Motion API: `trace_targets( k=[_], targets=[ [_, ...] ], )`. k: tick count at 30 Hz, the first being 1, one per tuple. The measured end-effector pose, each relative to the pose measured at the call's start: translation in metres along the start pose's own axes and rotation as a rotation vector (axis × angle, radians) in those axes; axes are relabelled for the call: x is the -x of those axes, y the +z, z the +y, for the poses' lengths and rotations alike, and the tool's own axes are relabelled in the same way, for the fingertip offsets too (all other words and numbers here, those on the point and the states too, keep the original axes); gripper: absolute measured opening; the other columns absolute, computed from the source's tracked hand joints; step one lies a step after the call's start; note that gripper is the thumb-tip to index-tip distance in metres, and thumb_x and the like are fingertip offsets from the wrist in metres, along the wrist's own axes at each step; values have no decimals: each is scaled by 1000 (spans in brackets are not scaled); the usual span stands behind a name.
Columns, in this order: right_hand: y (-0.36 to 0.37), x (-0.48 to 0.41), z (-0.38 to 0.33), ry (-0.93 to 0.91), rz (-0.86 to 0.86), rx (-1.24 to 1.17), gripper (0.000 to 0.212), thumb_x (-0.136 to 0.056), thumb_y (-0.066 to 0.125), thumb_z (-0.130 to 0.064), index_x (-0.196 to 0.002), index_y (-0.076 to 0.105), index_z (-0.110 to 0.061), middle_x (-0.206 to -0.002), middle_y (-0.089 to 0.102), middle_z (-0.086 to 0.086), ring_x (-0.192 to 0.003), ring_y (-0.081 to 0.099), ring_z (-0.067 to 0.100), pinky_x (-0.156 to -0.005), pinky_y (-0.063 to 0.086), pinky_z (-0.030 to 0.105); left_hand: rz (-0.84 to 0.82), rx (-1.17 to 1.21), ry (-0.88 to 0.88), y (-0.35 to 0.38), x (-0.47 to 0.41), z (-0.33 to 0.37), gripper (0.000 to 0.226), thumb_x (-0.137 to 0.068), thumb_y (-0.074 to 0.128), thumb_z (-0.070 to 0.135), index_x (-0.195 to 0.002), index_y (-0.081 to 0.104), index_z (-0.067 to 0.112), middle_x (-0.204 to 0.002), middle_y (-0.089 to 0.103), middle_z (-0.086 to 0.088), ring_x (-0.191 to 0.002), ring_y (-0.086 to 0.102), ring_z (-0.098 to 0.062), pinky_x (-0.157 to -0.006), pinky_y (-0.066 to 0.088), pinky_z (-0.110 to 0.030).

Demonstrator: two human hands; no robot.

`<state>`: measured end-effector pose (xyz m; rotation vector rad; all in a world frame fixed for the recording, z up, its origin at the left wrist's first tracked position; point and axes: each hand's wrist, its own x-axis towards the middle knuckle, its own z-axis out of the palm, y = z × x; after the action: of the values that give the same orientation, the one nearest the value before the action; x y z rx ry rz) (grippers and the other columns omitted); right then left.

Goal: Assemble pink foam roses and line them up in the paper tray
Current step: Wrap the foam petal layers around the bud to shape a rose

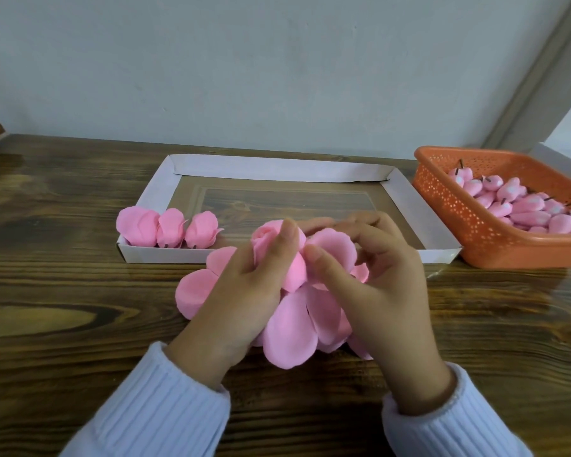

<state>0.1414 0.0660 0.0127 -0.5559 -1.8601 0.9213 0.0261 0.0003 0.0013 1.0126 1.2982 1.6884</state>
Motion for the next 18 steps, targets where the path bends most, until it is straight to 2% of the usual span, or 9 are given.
trace_targets(
  k=[2, 6, 9, 12, 15, 18],
  targets=[
    [-1, 0, 1, 1, 4, 18, 20, -76, 75, -20, -82, 69, -38, -86, 61, -26, -86, 56, 12, -72, 44, 17, -37, 15, 4, 0, 0, 1, 29, -70, 52, 69, -77, 73, 50, -80, 76, 11, -80, 72, -3, -62, 53, -15],
    [-1, 2, 5, 24, 62, 29, 14, -76, 79, -18, -80, 71, -28, -90, 60, -4, -89, 58, 11, -73, 45, 19, -42, 19, -24, 0, 0, -1, 40, -63, 47, 73, -79, 74, 48, -83, 76, 7, -82, 73, -7, -66, 55, -19],
    [-1, 1, 4, -26, 59, -8, 14, -76, 74, -17, -82, 72, -29, -91, 63, -5, -95, 58, 8, -79, 44, 15, -5, 29, -48, -1, -2, -3, 46, -60, 47, 75, -78, 75, 42, -83, 77, 2, -84, 73, -11, -70, 57, -26],
    [0, 1, 4, -73, 33, -13, 17, -77, 71, -12, -84, 74, -27, -94, 66, -17, -103, 56, 9, -84, 44, 16, -22, 72, -60, -1, -3, -5, 51, -64, 50, 73, -81, 75, 31, -93, 76, -8, -96, 72, -23, -88, 54, -42],
    [2, 2, 5, -81, 37, 28, 13, -78, 72, -14, -83, 75, -25, -93, 65, -14, -102, 59, 15, -83, 48, 25, -41, 71, -42, 0, -3, -5, 44, -66, 49, 72, -78, 74, 37, -91, 76, -4, -95, 72, -18, -83, 55, -36],
    [2, 3, 5, -92, 36, 69, 8, -80, 71, -19, -82, 74, -26, -83, 68, -14, -92, 61, 15, -78, 50, 32, -115, 56, -43, -1, -4, -7, 50, -73, 47, 70, -85, 76, 30, -96, 76, -6, -98, 72, -20, -83, 58, -34]
  ],
)
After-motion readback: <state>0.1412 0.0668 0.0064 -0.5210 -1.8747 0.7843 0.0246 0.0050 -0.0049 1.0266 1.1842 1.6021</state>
